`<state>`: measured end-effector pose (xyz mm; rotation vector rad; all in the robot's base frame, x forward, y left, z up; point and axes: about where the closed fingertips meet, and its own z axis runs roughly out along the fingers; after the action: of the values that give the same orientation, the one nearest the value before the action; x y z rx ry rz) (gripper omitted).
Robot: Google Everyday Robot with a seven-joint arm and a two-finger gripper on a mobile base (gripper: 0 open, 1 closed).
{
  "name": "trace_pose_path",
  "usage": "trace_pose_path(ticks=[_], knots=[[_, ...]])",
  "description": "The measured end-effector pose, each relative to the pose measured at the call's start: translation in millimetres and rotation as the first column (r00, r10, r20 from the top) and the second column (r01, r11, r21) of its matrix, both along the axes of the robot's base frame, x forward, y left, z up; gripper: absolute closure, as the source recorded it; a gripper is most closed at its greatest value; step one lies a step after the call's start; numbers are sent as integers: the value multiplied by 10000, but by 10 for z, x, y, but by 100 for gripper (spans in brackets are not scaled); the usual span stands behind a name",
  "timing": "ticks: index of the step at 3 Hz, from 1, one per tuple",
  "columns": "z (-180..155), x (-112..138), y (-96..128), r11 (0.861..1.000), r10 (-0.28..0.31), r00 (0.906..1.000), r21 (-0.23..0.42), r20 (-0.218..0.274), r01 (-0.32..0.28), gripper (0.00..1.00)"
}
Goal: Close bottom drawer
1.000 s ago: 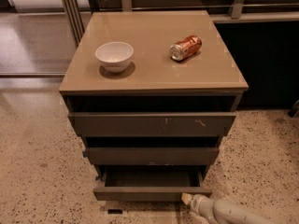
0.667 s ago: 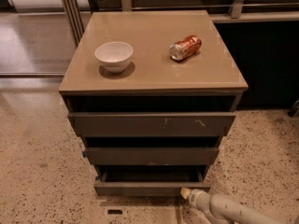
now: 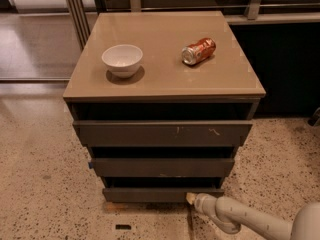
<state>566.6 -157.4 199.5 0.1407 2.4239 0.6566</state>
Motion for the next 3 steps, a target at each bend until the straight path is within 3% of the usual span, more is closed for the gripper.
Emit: trace_pose_path(ticks=[3], knots=[[-44,192,137,9996,266,9996,-104,-74,-267,100]])
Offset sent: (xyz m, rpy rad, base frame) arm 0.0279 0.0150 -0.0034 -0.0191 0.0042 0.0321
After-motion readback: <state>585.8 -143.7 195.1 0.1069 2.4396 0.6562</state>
